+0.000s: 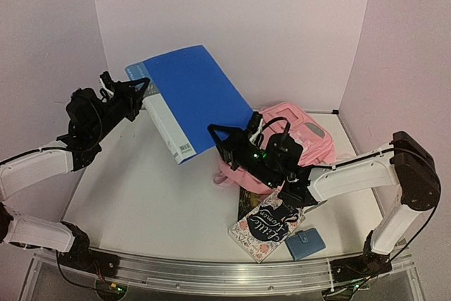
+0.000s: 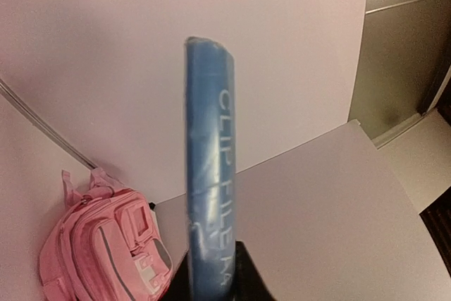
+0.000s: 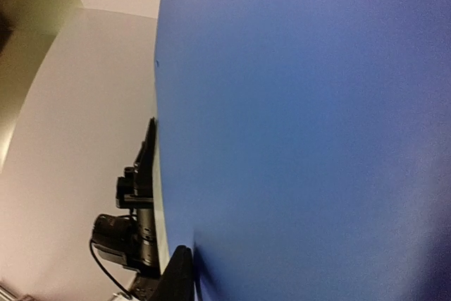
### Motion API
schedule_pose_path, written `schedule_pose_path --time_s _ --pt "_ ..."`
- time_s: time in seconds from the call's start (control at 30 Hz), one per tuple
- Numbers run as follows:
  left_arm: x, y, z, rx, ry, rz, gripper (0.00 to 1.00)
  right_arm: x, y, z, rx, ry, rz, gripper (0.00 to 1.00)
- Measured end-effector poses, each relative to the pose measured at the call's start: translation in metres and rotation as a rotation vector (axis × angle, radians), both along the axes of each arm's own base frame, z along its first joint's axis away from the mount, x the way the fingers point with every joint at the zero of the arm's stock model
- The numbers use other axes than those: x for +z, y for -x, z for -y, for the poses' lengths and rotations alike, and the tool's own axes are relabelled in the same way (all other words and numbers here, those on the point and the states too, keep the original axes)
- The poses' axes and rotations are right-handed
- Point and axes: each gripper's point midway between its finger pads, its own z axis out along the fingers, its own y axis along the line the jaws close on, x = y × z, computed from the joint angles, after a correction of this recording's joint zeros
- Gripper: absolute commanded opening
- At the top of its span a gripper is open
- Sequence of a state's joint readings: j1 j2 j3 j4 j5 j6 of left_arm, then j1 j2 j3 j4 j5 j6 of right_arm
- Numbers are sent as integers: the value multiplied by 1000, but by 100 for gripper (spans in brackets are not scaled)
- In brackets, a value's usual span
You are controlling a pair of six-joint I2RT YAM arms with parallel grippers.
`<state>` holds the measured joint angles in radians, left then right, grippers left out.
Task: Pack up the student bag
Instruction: Pick up the files from the center of the board.
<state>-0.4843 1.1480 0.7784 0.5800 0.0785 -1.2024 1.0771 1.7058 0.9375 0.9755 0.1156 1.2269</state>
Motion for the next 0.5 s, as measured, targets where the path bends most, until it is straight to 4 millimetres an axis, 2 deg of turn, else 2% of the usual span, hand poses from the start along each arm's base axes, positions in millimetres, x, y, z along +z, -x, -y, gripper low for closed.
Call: schedule_pose_path --time_s 0.07,0.13,0.23,0.27,0.33,0.5 --pt "-7 1 1 -10 -21 -30 41 6 -2 3 -20 -20 16 0" --pt "-18 1 5 -29 -59 -71 58 8 -3 6 -35 -27 24 0" --pt "-33 3 12 -77 -142 -126 86 3 -4 15 -62 23 28 0" --pt "-36 5 16 -101 -166 -140 92 2 -5 17 -67 43 29 0" --pt "-41 8 19 -141 -213 -156 99 2 -10 25 -83 94 35 0" --pt "-69 8 11 -198 -314 -223 100 13 -35 64 -136 246 78 0"
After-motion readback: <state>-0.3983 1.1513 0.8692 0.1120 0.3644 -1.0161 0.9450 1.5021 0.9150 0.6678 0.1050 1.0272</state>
